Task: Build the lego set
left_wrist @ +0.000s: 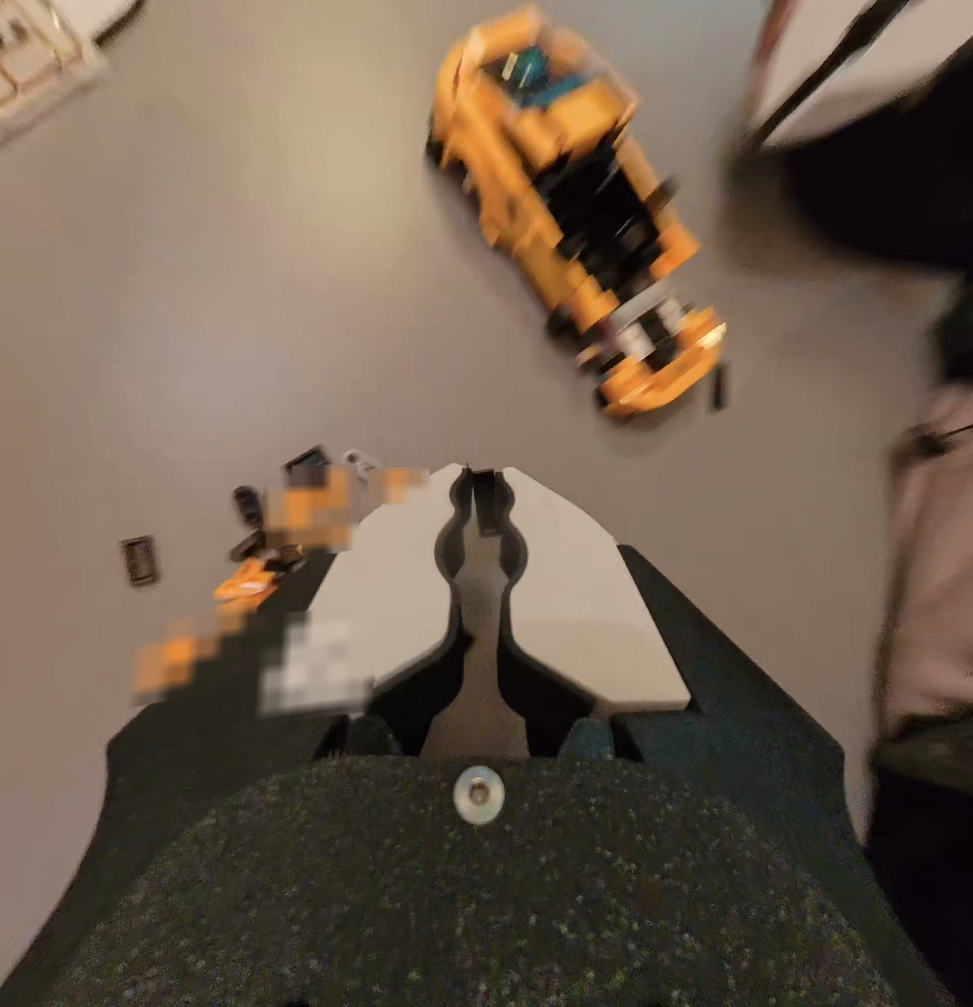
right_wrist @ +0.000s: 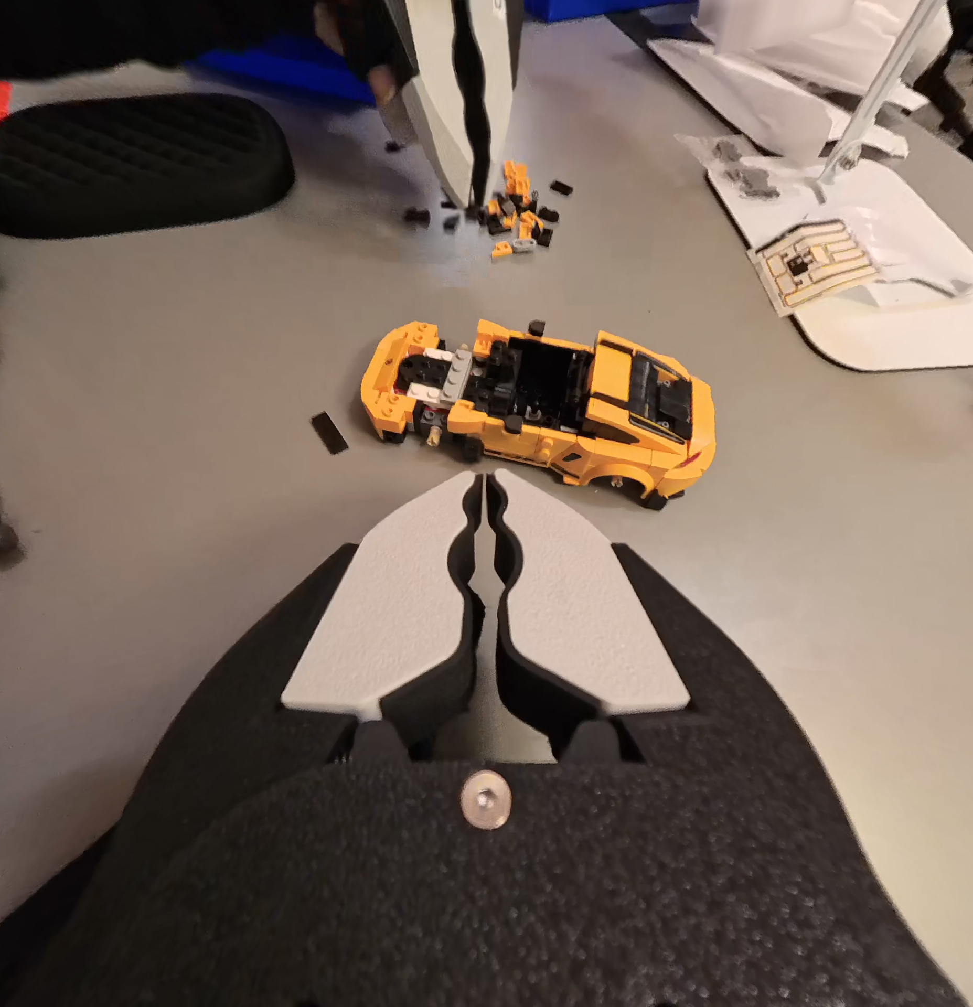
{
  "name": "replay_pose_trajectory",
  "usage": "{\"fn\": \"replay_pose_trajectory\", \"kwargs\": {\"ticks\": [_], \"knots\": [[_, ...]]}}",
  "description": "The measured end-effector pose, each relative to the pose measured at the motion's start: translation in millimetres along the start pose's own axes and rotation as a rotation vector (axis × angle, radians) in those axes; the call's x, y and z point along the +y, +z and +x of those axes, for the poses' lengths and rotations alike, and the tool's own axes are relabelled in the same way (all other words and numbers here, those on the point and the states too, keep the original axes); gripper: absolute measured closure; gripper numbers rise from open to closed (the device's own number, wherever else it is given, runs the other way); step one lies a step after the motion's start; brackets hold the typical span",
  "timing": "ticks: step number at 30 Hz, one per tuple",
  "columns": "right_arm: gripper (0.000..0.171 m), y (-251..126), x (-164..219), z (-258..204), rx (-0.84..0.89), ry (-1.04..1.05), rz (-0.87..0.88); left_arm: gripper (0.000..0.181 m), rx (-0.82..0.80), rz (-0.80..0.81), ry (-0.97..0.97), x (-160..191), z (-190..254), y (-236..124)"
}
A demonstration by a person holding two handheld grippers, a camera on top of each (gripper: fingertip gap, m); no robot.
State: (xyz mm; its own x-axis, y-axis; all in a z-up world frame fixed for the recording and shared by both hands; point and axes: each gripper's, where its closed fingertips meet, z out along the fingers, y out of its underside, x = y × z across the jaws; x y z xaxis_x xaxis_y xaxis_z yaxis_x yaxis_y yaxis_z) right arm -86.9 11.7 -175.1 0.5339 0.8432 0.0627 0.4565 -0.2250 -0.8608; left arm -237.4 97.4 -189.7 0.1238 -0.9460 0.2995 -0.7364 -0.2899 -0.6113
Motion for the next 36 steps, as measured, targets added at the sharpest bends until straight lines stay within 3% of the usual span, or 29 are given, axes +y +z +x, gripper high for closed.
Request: {"fn": "replay_pose_trajectory", "kwargs": {"ticks": [5,8,10,14,21,23,29,32,36], "knots": [[0.164,4,-44,-25,-0.047,0.062,0.141,0.174,0.377,0.597,-0.124,-59,66,-40],[0.154,15,-84,-47,-0.107,0.219,0.283,0.174,0.523,0.809,-0.134,-81,97,-51],[0.150,22,-102,-53,-0.126,0.302,0.351,0.174,0.569,0.861,-0.116,-89,111,-50],[0.149,23,-126,-66,-0.229,0.392,0.413,0.174,0.553,0.865,-0.042,-92,130,-43],[0.163,26,-121,-73,-0.237,0.300,0.336,0.173,0.542,0.831,0.039,-82,146,-38],[0.163,23,-107,-77,-0.258,0.188,0.225,0.176,0.528,0.758,0.075,-73,148,-33],[0.163,36,-29,-88,-0.343,-0.379,-0.391,0.165,0.303,0.385,0.214,-25,137,4],[0.163,58,-9,-102,-0.416,-0.575,-0.548,0.166,0.211,0.223,0.222,0,124,16],[0.163,77,-1,-107,-0.471,-0.732,-0.638,0.168,0.094,0.131,0.161,24,100,17]]}}
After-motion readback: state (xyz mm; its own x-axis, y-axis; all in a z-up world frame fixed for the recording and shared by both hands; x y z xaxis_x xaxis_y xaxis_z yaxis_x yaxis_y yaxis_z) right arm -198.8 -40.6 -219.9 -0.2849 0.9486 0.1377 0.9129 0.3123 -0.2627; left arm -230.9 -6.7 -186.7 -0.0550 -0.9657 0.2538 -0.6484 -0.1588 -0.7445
